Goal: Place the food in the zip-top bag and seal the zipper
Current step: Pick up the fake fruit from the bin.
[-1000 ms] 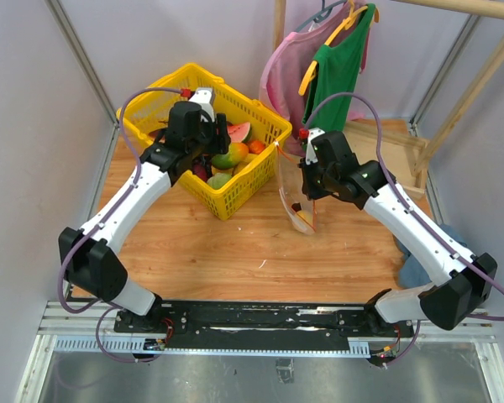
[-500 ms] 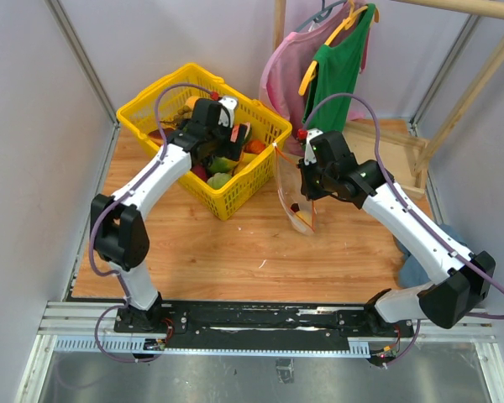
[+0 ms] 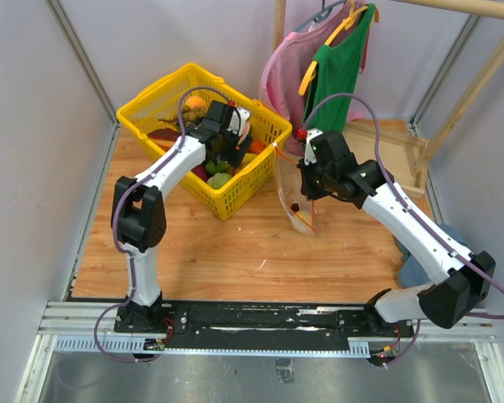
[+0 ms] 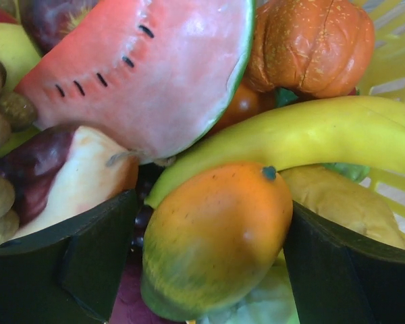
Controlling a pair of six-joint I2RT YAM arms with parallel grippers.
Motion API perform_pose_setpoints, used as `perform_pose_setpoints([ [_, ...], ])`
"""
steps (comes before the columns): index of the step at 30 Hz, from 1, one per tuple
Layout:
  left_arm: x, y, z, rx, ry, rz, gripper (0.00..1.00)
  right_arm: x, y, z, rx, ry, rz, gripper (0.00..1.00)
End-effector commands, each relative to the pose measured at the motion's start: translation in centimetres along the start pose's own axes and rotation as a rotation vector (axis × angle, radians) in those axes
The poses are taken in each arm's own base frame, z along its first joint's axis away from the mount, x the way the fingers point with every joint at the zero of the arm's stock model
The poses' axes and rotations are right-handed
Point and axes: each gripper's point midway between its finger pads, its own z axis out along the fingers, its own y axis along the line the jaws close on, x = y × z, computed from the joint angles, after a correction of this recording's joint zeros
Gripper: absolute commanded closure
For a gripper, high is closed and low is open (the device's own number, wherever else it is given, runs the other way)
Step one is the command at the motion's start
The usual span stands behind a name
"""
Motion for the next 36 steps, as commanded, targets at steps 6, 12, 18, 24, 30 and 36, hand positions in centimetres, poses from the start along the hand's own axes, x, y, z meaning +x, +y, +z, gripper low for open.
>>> perform_pose_setpoints([
  [6, -0.8, -0.8, 0.0, 0.048, 0.001, 0.011, 0.45, -0.5, 0.3, -0.2, 0.003, -0.013, -0.016, 0.99],
  [12, -2.3, -1.1, -2.5, 0.075, -0.064, -0.03, 0.65, -0.7, 0.2, -0.5, 0.007, -0.019, -0.007, 0.99],
  [18, -4.0, -0.4, -5.5, 0.047, -0.137, -0.071, 0.76, -0.8, 0.4, -0.6, 0.001, -0.021, 0.004, 0.99],
  [24, -5.3, -0.5, -8.6, 0.058, -0.213, -0.136, 0.79, -0.6, 0.5, -0.8, -0.007, -0.022, 0.015, 0.99],
  [30, -7.9, -2.2, -14.0, 0.179, -0.359, -0.204, 0.8, -0.4, 0.6, -0.8, -0.014, -0.02, 0.02, 0.99],
  [36, -10.0, -4.5, -19.6, 0.311, -0.532, -0.194, 0.8, -0.7, 1.0, -1.1, -0.035, -0.032, 0.028, 0.99],
])
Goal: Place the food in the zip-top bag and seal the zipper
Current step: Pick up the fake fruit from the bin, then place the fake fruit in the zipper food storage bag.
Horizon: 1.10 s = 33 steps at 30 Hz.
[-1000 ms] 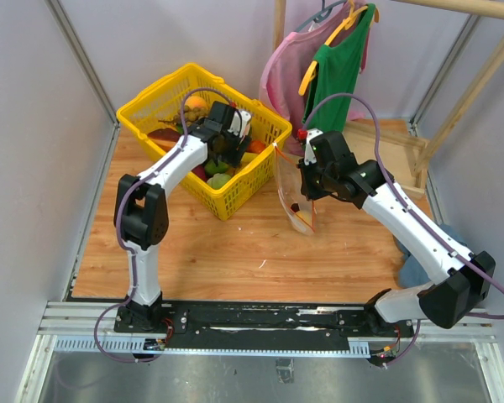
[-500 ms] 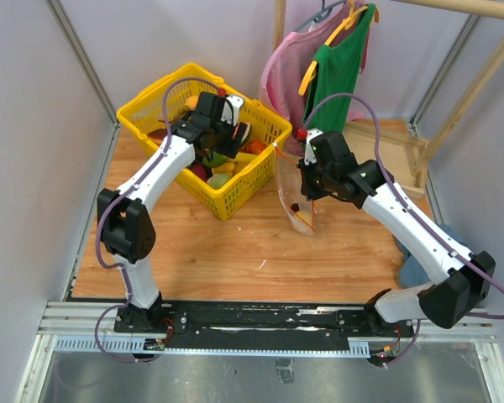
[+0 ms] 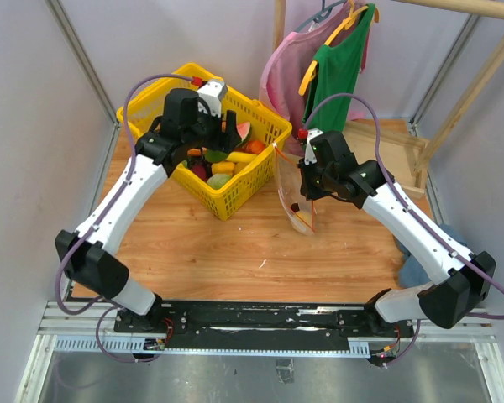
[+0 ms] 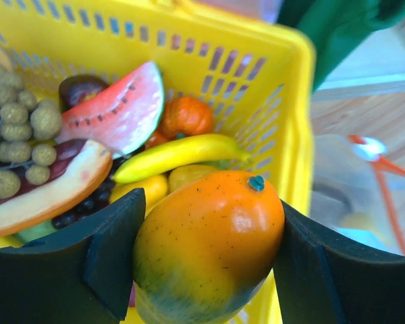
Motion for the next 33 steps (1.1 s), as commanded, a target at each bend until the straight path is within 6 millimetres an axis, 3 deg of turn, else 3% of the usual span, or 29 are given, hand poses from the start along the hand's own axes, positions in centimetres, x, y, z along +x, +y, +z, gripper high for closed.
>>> perform_pose_setpoints([
  [1, -4.4, -4.4, -3.6, 0.174, -0.19, 0.007, 0.8, -0.7, 0.9, -1.1, -0.034, -0.033, 0.01, 0.99],
  [9, -6.5, -12.0, -9.7, 0.39, -0.482, 0.148, 0.81, -1.0, 1.7, -1.1, -0.07, -0.036, 0.013, 0.99],
  [15, -6.2, -16.3, -12.1, 0.541, -0.641, 0.18, 0.83, -1.1, 1.8, -1.5, -0.076, -0.043, 0.013, 0.99],
  [23, -5.1, -20.2, -11.4, 0.667, -0.675, 0.218, 0.84, -0.9, 1.8, -1.8, -0.079, -0.042, 0.015, 0.99],
  [33, -3.7, -22.4, -8.7, 0.753, -0.692, 0.166, 0.86, -0.7, 2.0, -2.2, -0.094, -0.044, 0.024, 0.99],
])
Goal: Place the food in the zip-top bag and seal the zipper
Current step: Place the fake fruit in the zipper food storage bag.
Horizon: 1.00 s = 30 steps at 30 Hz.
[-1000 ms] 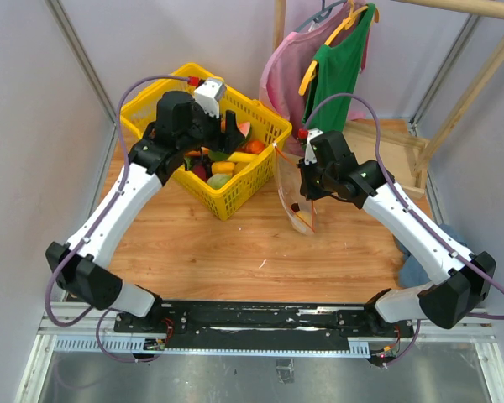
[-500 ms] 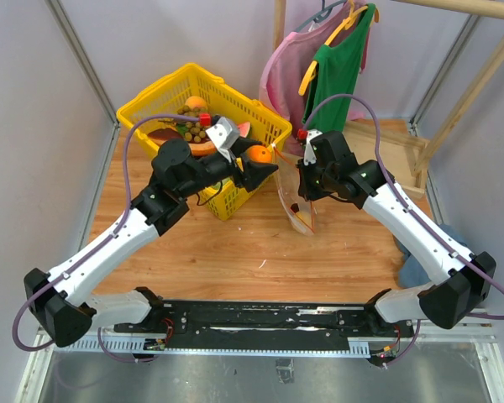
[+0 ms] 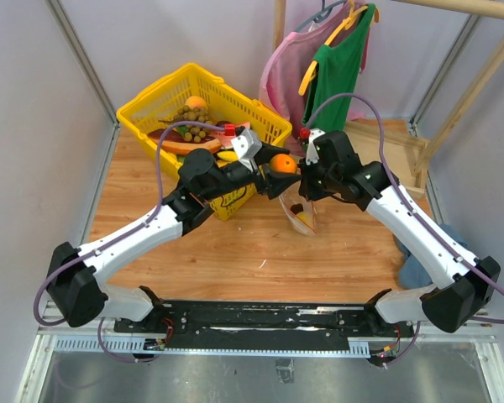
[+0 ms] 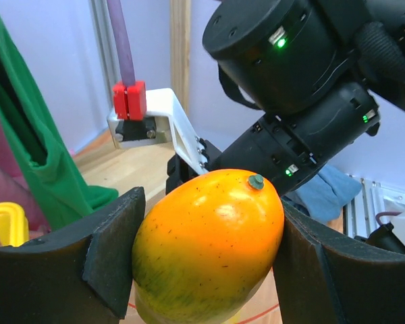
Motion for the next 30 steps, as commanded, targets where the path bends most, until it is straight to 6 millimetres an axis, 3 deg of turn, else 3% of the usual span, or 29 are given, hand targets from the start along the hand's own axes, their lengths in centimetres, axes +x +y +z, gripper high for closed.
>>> perform_pose_setpoints([
  [1, -1.3, -0.9, 1.0, 0.048, -0.107, 0.005, 0.86, -0.5, 0.9, -1.2, -0.029, -0.029, 0.007, 0.99],
  [11, 2.5, 0.0, 1.4, 0.029, -0.075, -0.019, 0.86, -0.3, 0.7, -1.5, -0.018, -0.028, 0.006, 0.99],
  [16, 5.7, 0.6, 1.0, -0.002, -0.008, -0.036, 0.79, -0.4, 0.6, -1.5, -0.013, -0.033, 0.006, 0.99],
  [21, 7.7, 1.4, 0.7, -0.044, 0.051, -0.025, 0.62, -0.4, 0.6, -1.6, -0.016, -0.034, 0.005, 0.99],
  [24, 8.1, 1.8, 0.4, -0.062, 0.07, -0.008, 0.44, -0.4, 0.6, -1.6, -0.015, -0.033, 0.004, 0.99],
  [30, 8.3, 1.8, 0.3, -0.064, 0.085, 0.001, 0.21, -0.3, 0.6, -1.6, -0.016, -0.033, 0.002, 0.99],
])
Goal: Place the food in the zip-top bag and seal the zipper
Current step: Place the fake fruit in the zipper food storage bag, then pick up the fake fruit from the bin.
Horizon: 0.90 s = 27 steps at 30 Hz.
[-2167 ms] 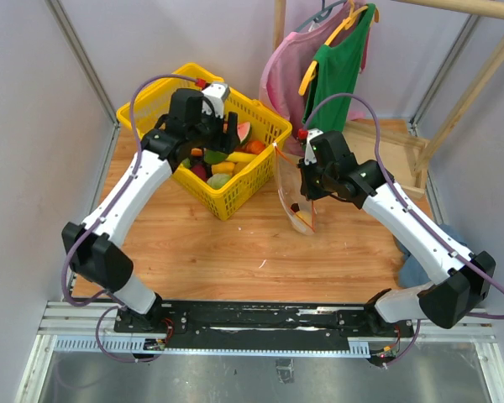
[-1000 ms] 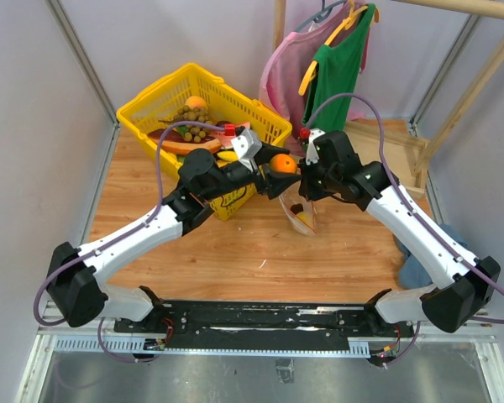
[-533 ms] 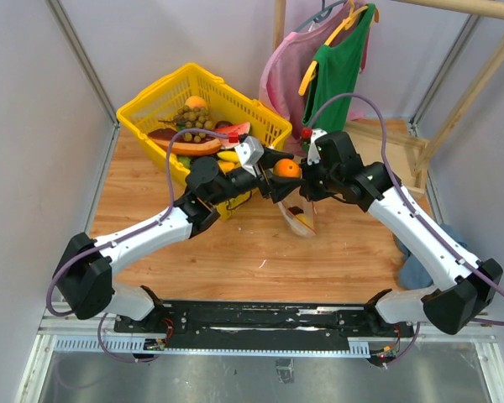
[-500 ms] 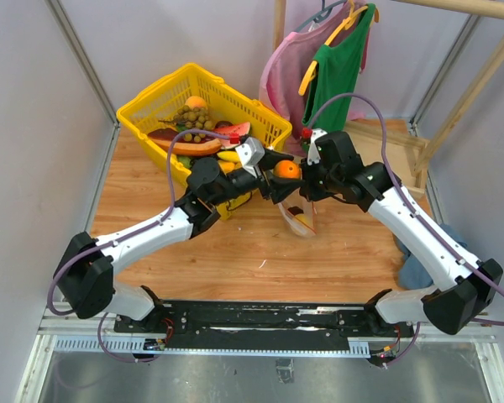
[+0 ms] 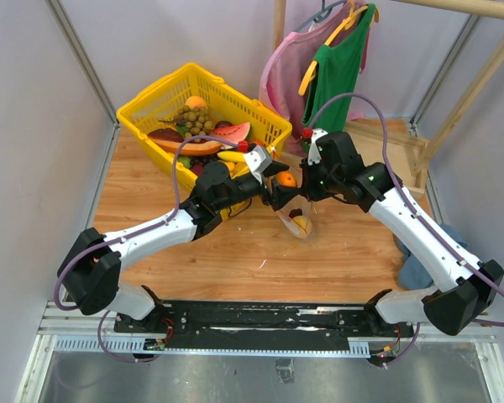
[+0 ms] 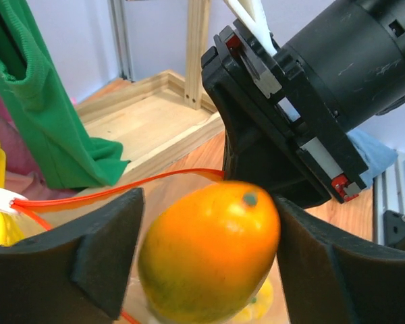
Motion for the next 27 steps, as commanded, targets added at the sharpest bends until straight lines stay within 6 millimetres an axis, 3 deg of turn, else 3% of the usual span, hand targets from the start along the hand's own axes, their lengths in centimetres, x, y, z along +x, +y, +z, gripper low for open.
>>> perform_pose_setpoints([
  [1, -0.6, 0.0, -0.1, -0.009, -0.01, 0.033, 0.18, -0.2, 0.5, -1.0, -0.015, -0.022, -0.012, 0.99],
  [7, -0.7, -0.1, -0.1, -0.006, -0.007, 0.025, 0.13, -0.1, 0.5, -0.9, -0.014, -0.017, -0.013, 0.99],
  [15, -2.9, 0.1, -0.7, -0.052, -0.023, 0.005, 0.13, -0.1, 0.3, -0.9, -0.007, -0.021, -0.014, 0.99],
  [22, -5.4, 1.7, -1.9, -0.186, 0.044, -0.03, 0.13, 0.0, 0.1, -0.9, 0.003, -0.019, -0.015, 0.99],
  [27, -6.4, 3.9, -3.5, -0.35, 0.144, -0.047, 0.13, 0.0, 0.0, -0.7, 0.008, -0.021, -0.018, 0.99],
])
